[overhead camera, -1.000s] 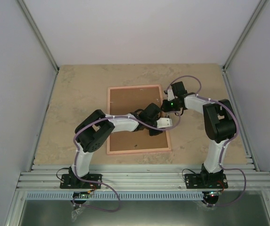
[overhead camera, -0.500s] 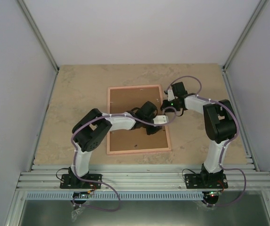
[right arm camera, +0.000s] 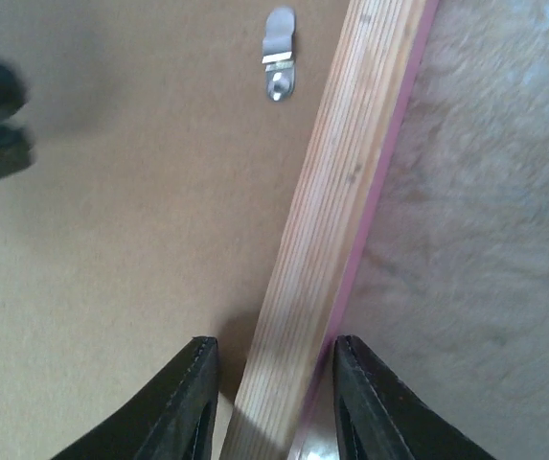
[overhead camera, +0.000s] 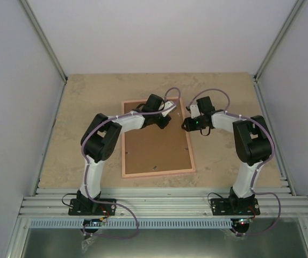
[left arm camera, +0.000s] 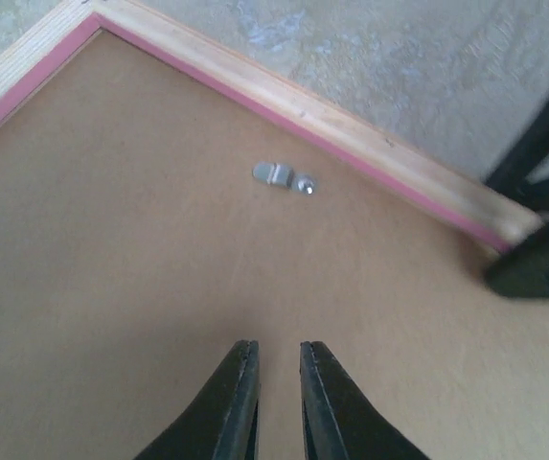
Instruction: Put the photo into the frame
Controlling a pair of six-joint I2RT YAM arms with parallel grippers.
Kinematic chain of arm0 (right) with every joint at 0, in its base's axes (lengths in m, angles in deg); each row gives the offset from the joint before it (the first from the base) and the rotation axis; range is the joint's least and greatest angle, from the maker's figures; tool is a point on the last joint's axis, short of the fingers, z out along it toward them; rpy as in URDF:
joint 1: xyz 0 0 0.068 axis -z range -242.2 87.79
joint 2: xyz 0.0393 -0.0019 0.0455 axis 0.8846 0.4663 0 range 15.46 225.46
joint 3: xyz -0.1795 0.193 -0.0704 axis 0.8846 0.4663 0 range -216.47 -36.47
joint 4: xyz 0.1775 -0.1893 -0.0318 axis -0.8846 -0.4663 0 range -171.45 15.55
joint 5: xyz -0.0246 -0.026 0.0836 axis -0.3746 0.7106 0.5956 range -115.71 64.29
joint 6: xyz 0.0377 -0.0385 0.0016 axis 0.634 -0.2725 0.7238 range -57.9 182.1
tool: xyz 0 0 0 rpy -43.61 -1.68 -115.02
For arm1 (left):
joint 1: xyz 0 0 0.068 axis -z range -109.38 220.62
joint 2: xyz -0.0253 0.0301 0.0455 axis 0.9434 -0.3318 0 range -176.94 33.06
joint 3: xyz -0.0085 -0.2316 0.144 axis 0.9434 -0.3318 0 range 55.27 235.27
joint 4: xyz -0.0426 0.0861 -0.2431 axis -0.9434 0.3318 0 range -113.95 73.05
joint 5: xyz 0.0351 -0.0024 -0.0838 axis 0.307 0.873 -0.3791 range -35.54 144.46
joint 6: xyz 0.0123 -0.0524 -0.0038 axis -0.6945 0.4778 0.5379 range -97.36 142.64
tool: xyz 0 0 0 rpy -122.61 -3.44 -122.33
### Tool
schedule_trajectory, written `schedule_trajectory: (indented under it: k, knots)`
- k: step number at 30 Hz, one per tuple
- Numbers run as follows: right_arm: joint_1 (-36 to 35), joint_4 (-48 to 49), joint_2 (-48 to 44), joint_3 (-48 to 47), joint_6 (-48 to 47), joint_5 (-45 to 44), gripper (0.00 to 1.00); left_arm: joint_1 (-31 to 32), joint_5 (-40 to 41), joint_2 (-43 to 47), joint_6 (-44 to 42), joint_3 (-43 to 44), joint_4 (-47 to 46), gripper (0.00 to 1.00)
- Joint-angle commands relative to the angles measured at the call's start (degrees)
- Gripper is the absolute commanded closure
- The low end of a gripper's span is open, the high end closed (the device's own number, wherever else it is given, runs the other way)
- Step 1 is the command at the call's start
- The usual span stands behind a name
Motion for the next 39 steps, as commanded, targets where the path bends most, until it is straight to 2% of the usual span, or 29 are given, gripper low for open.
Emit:
schedule_trajectory:
  k: [1, 5, 10, 16, 20, 23, 32, 39]
  knots:
    - [-0.34, -3.47, -0.34, 3.89, -3.58, -0.44, 0.65, 0.80, 1.75, -4.95, 4.16, 5.55, 2.19, 0.84]
    - [-0.35, -2.34, 1.65, 4.81, -4.36, -1.31, 0.69, 0.79, 1.72, -8.80, 5.68, 10.68, 4.05, 0.84]
    - [-0.35, -1.48, 3.22, 5.57, -4.69, -0.96, 0.82, 0.87, -0.06, -12.47, 5.63, 14.15, 5.32, 0.84]
    - [-0.35, -1.78, 3.80, 5.84, -5.24, -2.95, 0.85, 1.03, -2.43, -15.28, 5.36, 16.97, 7.07, 0.84]
    - [-0.35, -2.14, 4.36, 5.52, -5.38, -3.31, 0.91, 1.09, -0.73, -16.32, 6.29, 18.00, 7.91, 0.86]
    - [-0.35, -2.30, 4.68, 5.41, -5.36, -3.03, 0.99, 1.09, 0.90, -17.60, 7.44, 19.97, 9.29, 0.87]
    - [-0.44, -2.30, 4.13, 5.75, -5.90, -1.82, 1.00, 1.80, 0.45, -20.47, 8.25, 23.80, 11.85, 0.89]
    - [-0.61, -2.23, 4.09, 5.84, -6.12, -1.65, 1.00, 2.80, -4.51, -21.55, 7.02, 24.48, 12.31, 0.92]
